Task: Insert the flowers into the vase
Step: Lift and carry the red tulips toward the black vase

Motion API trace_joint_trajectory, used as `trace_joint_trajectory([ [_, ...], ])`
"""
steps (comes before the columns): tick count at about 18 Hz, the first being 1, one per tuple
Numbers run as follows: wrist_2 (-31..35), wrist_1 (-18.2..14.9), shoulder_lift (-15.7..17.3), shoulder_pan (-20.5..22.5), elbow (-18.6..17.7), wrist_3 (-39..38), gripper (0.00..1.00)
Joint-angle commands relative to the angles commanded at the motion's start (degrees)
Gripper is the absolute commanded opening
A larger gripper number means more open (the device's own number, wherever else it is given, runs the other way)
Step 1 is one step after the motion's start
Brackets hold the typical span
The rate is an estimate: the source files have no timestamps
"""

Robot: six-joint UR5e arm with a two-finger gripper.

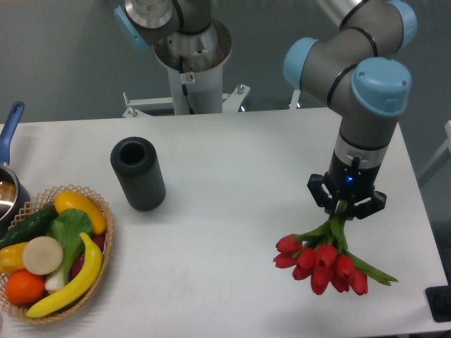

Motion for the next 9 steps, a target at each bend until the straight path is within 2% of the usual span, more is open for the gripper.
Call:
trace_joint_trajectory([
  [5, -24.87, 1.76, 3.43, 0.71, -1.41, -7.10, 0.00],
  [7, -31.47, 2.37, 4.92, 0.45, -1.93, -9.05, 0.00],
  [9, -34.12, 3.33, 6.24, 0.01, -3.25, -8.62, 0.00],
])
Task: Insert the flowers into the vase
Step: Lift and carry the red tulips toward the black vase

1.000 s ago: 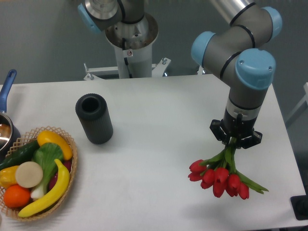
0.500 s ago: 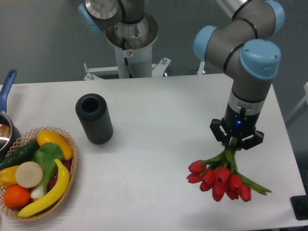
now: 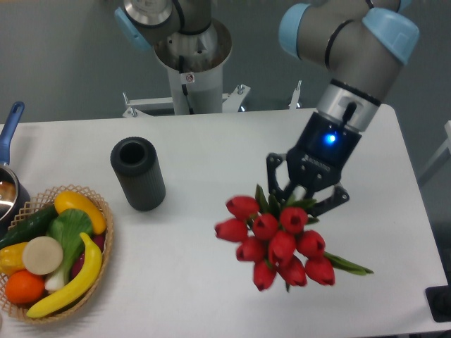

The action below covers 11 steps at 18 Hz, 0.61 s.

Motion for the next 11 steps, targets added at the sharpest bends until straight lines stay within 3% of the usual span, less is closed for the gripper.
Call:
trace_joint_trajectory([
  [3, -12.30, 7.27, 1.84, 0.08, -6.04, 0.00, 0.00],
  [5, -14.95, 12.29, 4.30, 0.26, -12.45, 0.35, 0.00],
  [8, -18.38, 13.46, 9.31, 0.44, -20.81, 5.43, 0.00],
  [11, -20.14, 13.46, 13.44, 0.70, -26.18, 6.59, 0.00],
])
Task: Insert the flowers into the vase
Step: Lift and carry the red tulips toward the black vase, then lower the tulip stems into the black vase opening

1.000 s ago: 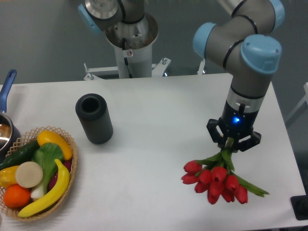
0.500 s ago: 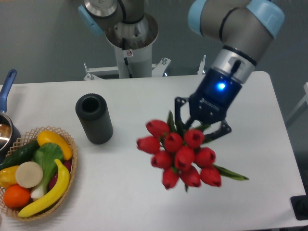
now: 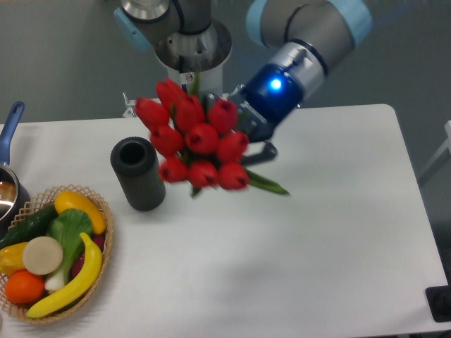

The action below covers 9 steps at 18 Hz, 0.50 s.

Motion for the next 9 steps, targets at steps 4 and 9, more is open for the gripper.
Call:
trace_joint_trajectory([
  [4, -8.95, 0.09, 2.38, 0.09, -5.89, 0.26, 0.00],
  [9, -12.58, 0.00, 4.93, -0.09, -12.83, 3.42, 0.00],
])
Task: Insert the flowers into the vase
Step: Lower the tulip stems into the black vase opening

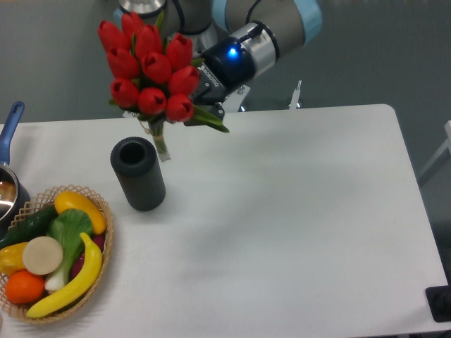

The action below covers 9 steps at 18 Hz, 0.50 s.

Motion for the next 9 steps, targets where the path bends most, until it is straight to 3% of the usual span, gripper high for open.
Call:
trace_joint_trajectory([
  [3, -2.28, 0.00, 1.41, -0.26, -3.43, 2.38, 0.00],
  [9, -2.73, -0.09, 1.76, -0.26, -6.78, 5.53, 0.00],
])
